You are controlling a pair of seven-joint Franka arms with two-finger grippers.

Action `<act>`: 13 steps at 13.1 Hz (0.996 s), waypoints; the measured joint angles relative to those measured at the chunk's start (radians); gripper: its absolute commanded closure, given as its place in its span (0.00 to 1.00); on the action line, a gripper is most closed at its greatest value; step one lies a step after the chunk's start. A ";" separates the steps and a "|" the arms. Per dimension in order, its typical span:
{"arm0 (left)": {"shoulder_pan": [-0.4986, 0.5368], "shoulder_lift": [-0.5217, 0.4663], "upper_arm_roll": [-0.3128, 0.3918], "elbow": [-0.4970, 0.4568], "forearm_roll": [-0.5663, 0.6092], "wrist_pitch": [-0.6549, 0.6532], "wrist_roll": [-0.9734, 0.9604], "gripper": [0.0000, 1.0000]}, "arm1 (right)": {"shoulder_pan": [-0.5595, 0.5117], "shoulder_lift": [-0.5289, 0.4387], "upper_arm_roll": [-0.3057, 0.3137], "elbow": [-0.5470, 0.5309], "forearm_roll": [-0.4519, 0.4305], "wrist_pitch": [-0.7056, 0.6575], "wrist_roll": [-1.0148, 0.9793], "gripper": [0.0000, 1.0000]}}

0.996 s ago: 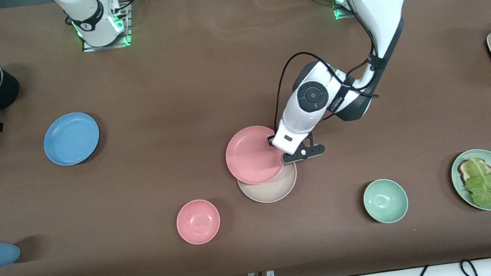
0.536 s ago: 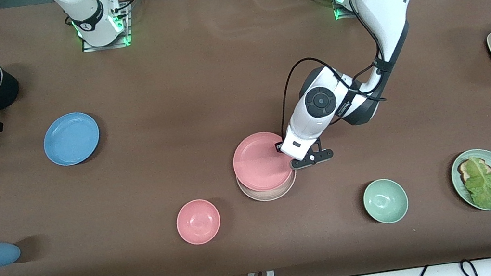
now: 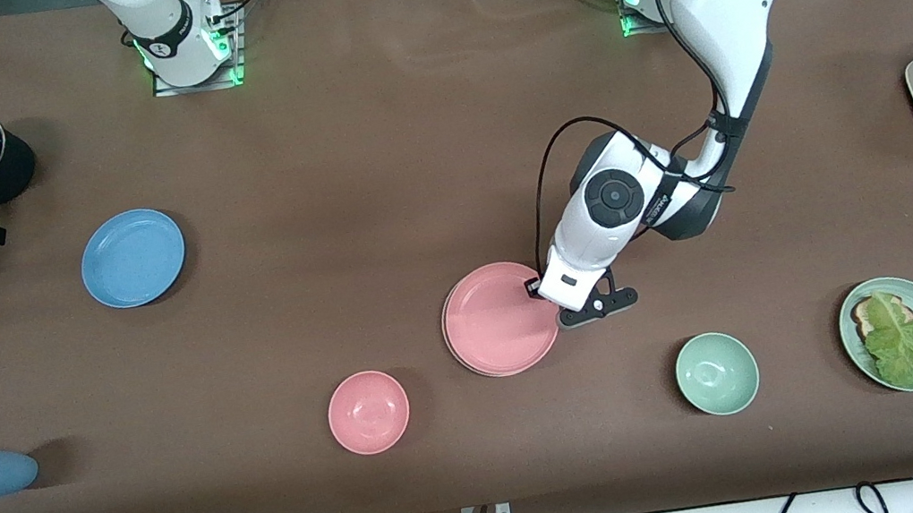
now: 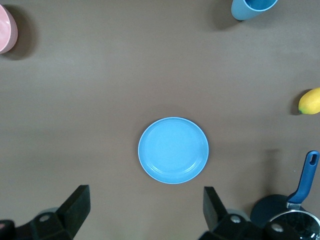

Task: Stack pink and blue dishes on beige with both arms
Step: 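Lift the left gripper off the plates while the right gripper reaches the blue plate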

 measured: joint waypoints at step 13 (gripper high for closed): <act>-0.001 0.044 0.003 0.040 0.000 0.011 0.000 0.08 | 0.000 0.000 0.000 0.000 0.000 0.000 -0.001 0.00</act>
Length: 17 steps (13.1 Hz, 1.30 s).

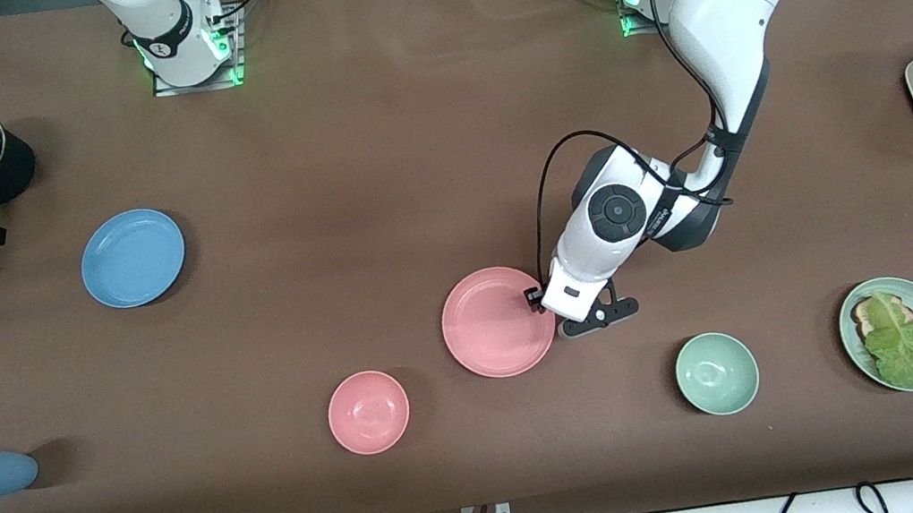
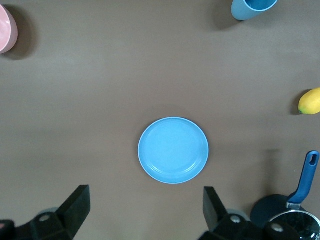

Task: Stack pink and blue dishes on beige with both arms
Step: 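Lift the left gripper off the plates while the right gripper reaches the blue plate, then grasp the blue plate rim with the right gripper while the left gripper withdraws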

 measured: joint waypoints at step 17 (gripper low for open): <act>0.080 -0.095 0.072 0.040 -0.142 -0.118 0.407 0.00 | -0.119 0.331 -0.010 -0.057 0.079 0.101 -0.040 0.00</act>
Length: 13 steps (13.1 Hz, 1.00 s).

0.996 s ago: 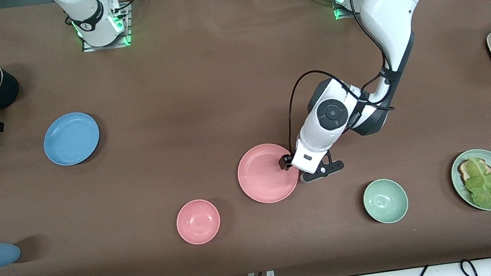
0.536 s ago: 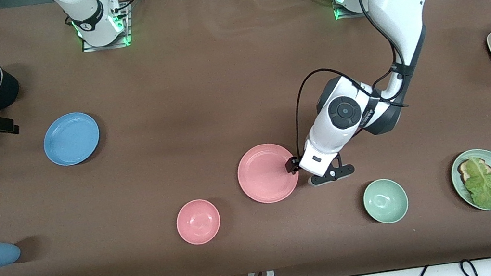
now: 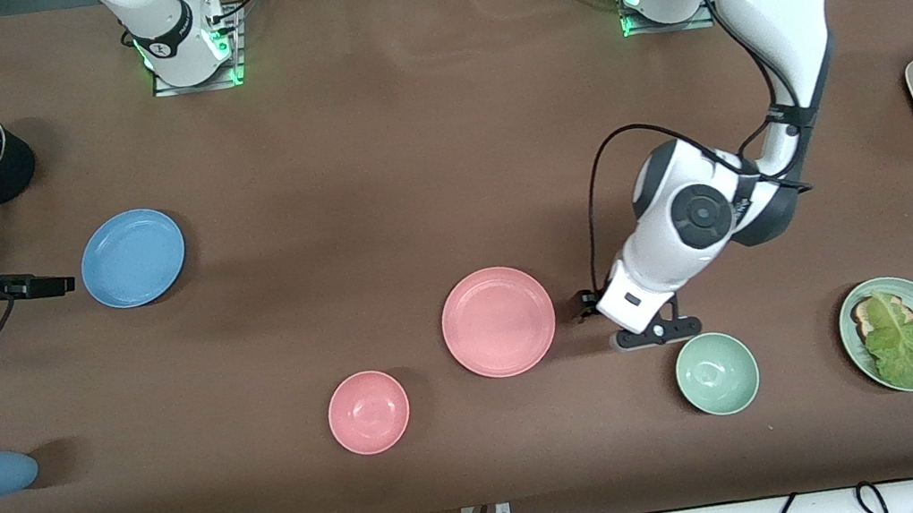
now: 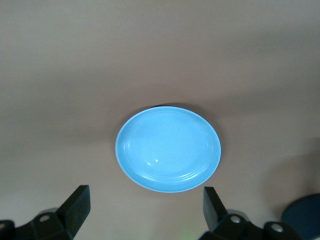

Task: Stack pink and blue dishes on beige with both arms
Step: 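Grasp the blue plate rim with the right gripper while the left gripper withdraws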

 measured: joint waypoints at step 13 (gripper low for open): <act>0.010 -0.107 0.312 0.002 -0.246 -0.224 0.622 0.00 | -0.179 0.180 -0.003 -0.221 0.135 0.312 -0.356 0.43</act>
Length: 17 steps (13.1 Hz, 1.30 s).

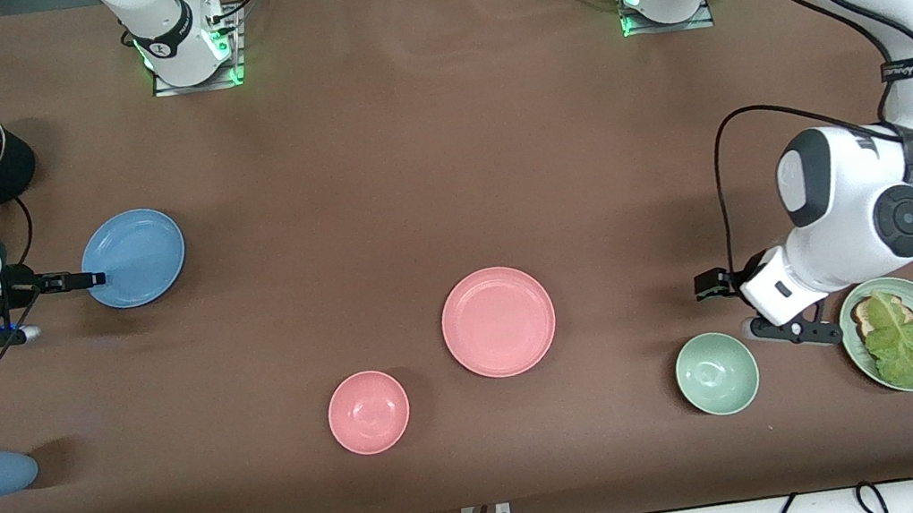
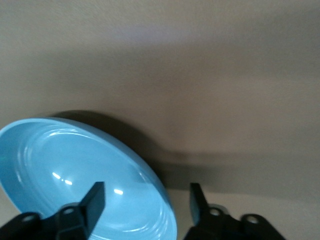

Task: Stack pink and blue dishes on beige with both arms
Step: 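Grasp the blue plate rim with the right gripper while the left gripper withdraws, then carry the blue plate with the right gripper onto the pink plate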

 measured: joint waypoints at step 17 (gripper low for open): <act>-0.001 -0.126 0.197 0.078 -0.146 -0.359 0.204 0.00 | 0.004 -0.029 0.058 0.131 0.005 -0.198 -0.079 1.00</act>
